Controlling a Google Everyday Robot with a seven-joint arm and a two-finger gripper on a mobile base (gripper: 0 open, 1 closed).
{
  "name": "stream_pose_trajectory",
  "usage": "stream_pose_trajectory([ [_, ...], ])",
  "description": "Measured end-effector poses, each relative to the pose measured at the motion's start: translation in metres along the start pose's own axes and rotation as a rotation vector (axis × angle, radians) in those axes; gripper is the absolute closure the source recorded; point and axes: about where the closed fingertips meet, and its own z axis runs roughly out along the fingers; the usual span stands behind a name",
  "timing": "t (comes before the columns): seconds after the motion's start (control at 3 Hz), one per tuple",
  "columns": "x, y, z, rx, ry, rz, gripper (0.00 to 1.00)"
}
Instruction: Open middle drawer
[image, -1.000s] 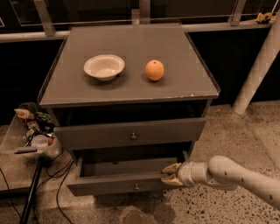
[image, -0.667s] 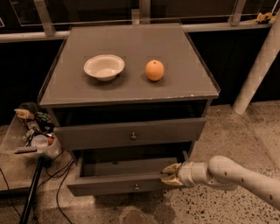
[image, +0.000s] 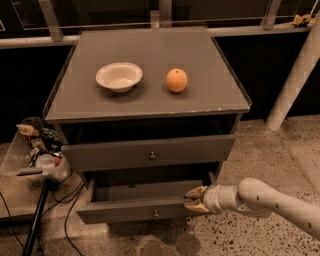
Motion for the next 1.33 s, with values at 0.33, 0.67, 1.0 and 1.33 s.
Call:
stream_pose_trajectory([
  [0.33,0.000,0.000,0.000,0.000,0.000,0.000,0.11],
  [0.67,0.000,0.000,0.000,0.000,0.000,0.000,0.15],
  [1.0,0.012,0.017,-0.004,-0.014,-0.001,0.019,0.38],
  [1.33,0.028,0.045,-0.014,-0.032,-0.001,0.035,0.61],
])
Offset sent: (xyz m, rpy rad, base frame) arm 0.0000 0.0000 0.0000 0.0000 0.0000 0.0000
